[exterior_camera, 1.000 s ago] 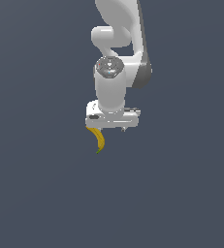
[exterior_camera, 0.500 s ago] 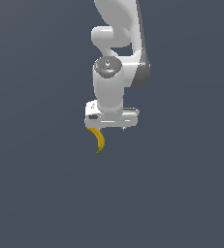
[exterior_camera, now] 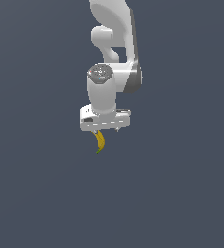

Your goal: Pick up the object and move it to a goal position.

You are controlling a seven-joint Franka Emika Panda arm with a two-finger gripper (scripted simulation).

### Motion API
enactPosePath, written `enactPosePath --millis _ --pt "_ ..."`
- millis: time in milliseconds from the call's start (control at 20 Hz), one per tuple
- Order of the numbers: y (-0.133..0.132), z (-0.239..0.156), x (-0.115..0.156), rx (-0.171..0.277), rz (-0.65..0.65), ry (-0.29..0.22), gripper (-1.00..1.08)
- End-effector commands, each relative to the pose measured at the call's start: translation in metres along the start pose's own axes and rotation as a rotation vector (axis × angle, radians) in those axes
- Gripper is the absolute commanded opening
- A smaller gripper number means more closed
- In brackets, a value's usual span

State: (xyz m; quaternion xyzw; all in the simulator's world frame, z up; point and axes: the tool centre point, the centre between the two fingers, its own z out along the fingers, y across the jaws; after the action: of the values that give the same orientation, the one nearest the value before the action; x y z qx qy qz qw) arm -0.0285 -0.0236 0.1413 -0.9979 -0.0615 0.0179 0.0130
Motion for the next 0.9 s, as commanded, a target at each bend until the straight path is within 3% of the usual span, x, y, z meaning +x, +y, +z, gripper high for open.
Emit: enactPosePath --millis 0,850 --pt "0.009 0.011 -0.006 -0.005 -0.04 0.004 1.0" --pt "0.053 0.069 -0.052 -0.031 -0.29 0.028 1.0"
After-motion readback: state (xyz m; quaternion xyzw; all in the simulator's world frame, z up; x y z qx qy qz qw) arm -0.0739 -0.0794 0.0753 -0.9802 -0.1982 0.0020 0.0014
